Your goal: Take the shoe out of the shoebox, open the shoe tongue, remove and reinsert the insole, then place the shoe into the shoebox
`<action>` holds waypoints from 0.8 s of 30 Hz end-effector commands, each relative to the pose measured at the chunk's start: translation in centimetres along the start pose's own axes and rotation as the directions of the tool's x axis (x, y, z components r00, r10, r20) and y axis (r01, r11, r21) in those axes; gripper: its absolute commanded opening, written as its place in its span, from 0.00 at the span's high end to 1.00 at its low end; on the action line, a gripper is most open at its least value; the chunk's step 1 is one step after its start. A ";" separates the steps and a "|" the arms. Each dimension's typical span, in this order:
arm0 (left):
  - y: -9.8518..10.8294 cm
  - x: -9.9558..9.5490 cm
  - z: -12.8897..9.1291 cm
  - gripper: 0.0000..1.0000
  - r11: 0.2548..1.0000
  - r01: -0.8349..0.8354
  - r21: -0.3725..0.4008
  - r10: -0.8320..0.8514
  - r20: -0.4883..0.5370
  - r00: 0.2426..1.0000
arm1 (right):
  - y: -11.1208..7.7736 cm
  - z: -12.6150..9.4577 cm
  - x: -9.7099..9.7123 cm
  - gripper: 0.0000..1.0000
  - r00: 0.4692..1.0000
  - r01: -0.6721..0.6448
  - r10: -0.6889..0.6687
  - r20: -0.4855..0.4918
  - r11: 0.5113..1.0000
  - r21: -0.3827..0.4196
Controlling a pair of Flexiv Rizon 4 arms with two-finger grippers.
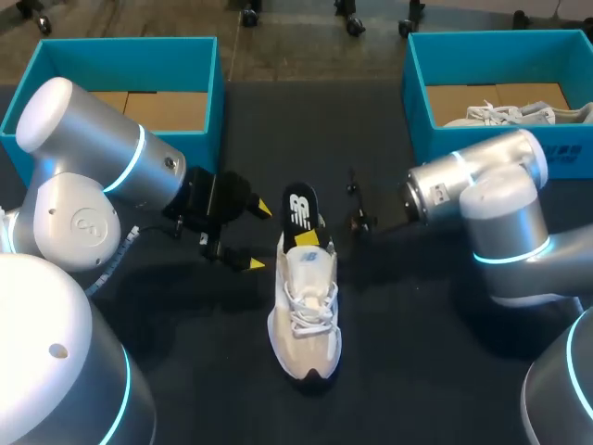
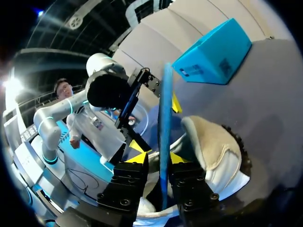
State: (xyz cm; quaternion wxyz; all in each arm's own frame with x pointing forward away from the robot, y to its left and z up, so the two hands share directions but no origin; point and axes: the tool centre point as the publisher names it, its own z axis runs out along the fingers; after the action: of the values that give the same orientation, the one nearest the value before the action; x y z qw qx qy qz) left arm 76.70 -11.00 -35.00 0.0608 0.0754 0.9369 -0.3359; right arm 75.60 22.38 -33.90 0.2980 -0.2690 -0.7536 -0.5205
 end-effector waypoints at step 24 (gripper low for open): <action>0.0 0.1 0.0 0.00 1.000 -0.001 -0.001 0.001 0.002 1.000 | -2.5 0.6 0.4 1.00 0.996 -0.090 0.090 -0.007 0.996 0.008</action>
State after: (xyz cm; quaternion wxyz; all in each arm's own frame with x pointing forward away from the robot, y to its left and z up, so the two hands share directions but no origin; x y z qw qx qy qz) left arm 76.71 -11.00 -35.00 0.0608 0.0754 0.9369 -0.3359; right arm 74.47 21.99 -35.06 0.3307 -0.2934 -0.7433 -0.5020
